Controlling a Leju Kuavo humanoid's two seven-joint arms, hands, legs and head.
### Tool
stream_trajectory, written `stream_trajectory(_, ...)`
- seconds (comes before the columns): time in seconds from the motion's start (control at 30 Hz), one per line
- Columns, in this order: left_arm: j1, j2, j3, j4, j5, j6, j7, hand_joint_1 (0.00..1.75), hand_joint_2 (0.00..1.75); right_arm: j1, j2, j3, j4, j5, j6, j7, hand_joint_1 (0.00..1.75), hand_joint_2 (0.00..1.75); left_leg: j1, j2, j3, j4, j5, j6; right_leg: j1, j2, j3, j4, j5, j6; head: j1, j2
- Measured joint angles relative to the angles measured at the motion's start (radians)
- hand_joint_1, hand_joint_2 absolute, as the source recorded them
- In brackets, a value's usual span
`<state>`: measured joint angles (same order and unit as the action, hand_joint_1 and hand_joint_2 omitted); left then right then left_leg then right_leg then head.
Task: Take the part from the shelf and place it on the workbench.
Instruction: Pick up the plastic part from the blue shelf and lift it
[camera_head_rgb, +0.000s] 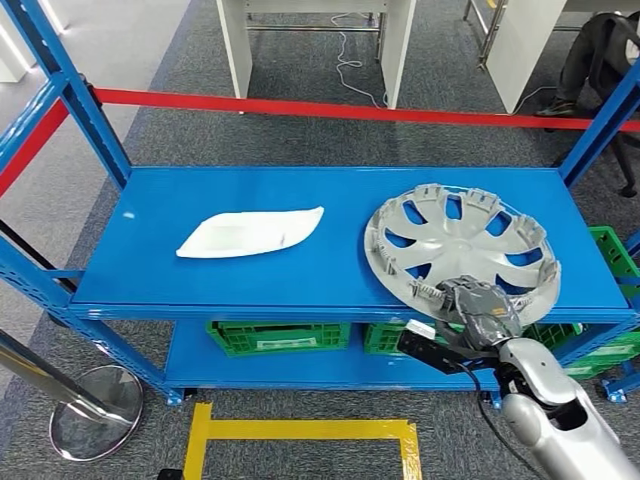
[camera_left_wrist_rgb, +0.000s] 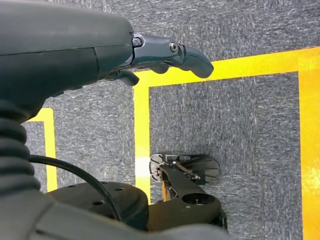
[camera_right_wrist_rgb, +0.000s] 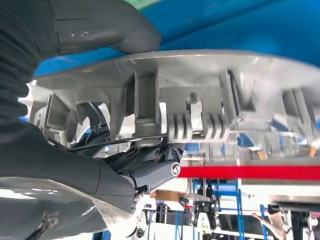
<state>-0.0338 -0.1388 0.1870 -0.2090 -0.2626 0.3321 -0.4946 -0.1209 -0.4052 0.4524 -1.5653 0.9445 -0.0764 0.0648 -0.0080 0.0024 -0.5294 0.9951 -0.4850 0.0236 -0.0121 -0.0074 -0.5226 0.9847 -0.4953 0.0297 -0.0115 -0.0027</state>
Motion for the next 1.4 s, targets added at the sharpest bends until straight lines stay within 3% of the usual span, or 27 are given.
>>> stream_trajectory(0.6,-0.002,0.004,0.016,0.000,-0.001,0.048,-0.002,0.00,1.75,-0.006,-0.025,-0.048,-0.069,0.011,-0.025,-0.033,1.75,1.75,0.000,0.000,0.000,0.000,0.000,0.000,0.000,0.000,0.000,0.000,0.000,0.000,0.000,0.000)
stream_trajectory(0.97,-0.008,0.000,0.030,0.000,-0.019,0.101,0.047,0.00,1.75,0.002,-0.021,-0.074,-0.101,0.085,-0.180,-0.047,1.75,1.75,0.000,0.000,-0.001,0.000,0.000,0.000,0.000,0.000,0.000,0.000,0.000,0.000,0.000,0.000)
stream_trajectory(1.4,-0.016,-0.007,0.030,0.000,-0.050,0.127,0.068,0.00,1.75,0.043,0.032,-0.120,-0.150,0.127,-0.330,-0.081,1.75,1.75,0.000,0.000,-0.002,0.000,0.000,0.000,0.000,0.000,-0.001,0.000,0.000,0.000,0.000,0.000)
